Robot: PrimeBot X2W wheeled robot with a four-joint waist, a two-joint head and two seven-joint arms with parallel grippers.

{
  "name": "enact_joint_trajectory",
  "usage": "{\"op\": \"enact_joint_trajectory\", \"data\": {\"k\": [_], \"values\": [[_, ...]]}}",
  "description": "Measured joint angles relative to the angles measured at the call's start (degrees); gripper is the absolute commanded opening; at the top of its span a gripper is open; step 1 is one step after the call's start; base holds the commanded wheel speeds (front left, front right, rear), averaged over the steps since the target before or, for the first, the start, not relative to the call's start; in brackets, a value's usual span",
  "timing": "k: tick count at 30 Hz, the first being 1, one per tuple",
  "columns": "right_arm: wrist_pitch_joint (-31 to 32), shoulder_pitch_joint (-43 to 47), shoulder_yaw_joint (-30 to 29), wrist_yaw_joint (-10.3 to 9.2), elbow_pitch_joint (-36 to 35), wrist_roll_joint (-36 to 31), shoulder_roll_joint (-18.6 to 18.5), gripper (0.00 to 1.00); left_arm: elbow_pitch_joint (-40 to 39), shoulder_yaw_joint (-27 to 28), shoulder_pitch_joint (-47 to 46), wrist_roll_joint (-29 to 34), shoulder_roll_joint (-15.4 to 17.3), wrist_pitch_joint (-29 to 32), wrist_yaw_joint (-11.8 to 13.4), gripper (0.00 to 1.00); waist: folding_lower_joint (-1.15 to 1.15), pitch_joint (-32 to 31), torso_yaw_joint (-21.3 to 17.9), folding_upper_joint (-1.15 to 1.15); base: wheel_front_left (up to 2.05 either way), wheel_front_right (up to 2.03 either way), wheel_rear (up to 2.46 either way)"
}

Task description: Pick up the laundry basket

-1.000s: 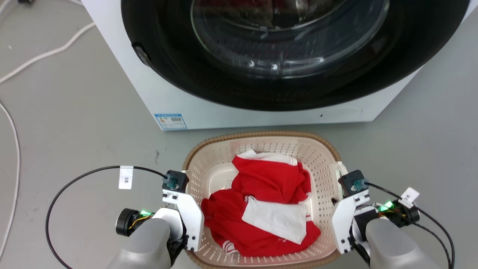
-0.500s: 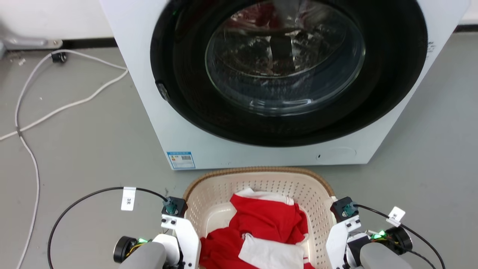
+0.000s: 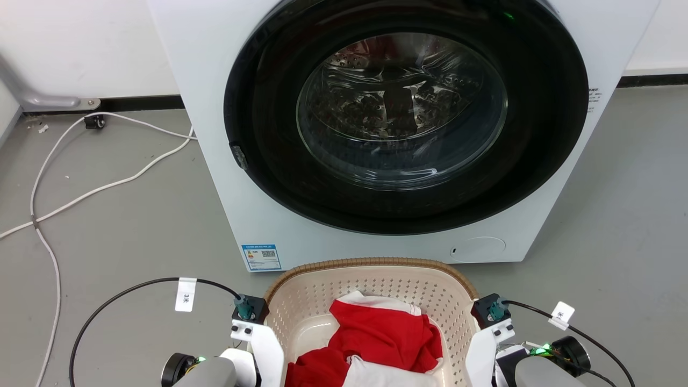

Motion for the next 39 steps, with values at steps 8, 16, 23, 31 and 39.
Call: {"op": "enact_joint_trajectory", "data": {"k": [8, 16, 23, 31, 39], "values": [[0.92, 0.03, 1.19, 0.0, 0.2, 1.24, 0.01, 0.0, 0.13, -2.13, -0.02, -2.08, 0.23, 0.32, 0.0, 0.0, 0.0, -0.39, -0.39, 0.0, 0.0, 0.0, 0.0], [0.94, 0.03, 1.79, 0.01, 0.4, 1.87, 0.01, 0.0, 0.32, -4.2, -0.24, -4.19, 0.44, 0.3, 0.0, 0.0, 0.01, -0.25, -0.55, 0.0, 0.0, 0.0, 0.0], [0.92, 0.01, 1.79, 0.01, 0.48, 1.86, 0.01, 0.0, 0.38, -5.58, -0.63, -5.65, 0.57, 0.2, 0.0, 0.0, 0.01, 0.02, -0.57, 0.0, 0.0, 0.0, 0.0], [1.05, 0.01, 1.65, 0.01, 0.51, 1.82, 0.01, 0.0, 0.52, -7.14, -0.87, -7.2, 0.74, -0.12, 0.0, 0.0, 0.01, 0.19, -0.74, 0.0, 0.0, 0.0, 0.0], [1.45, 0.02, 1.14, 0.01, 0.51, 1.48, 0.03, 0.0, 0.66, -8.58, -1.02, -8.55, 0.79, -0.4, 0.0, 0.0, 0.01, 0.42, -0.79, 0.0, 0.0, 0.0, 0.0]]}}
